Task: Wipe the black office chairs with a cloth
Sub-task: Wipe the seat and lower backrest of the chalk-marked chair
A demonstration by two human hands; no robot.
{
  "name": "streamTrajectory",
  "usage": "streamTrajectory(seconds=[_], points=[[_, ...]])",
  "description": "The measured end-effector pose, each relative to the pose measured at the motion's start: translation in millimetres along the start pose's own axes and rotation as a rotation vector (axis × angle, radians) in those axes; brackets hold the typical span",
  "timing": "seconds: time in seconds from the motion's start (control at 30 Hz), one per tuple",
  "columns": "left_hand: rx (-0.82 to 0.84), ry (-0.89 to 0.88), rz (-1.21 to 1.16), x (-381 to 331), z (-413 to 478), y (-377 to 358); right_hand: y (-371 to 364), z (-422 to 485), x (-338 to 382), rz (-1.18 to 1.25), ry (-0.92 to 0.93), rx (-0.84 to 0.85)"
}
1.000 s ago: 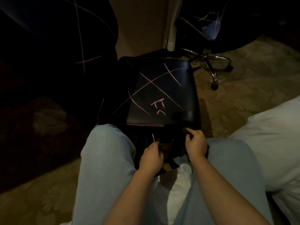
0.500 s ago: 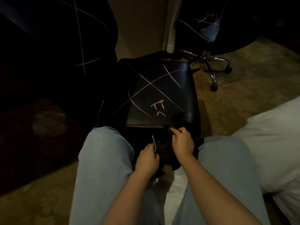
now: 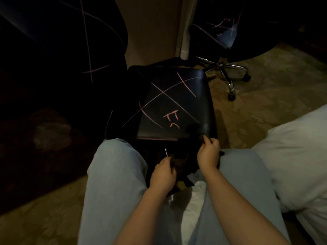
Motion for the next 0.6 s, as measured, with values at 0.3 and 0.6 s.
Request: streamTrajectory(seconds=[0.3,0.6], points=[[-0.128,-0.016,0.03,8.2,-3.0,30.6,-65.3,-30.9,47.8,-0.224,0.426,0.27],[-0.285,-0.221,0.267,-8.7,17.4,112.4,11.8,29.3,-22.3,-0.066,0.062,-0.062]])
Point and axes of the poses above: each hand's wrist, its own z-axis towards the middle knuckle, its own y-axis out of the back of the hand, x = y × z, the point moved 5 cm from there along z, towards the middle knuckle, and after that the axes turned 7 degrees about -y, right-handed, at the moved point
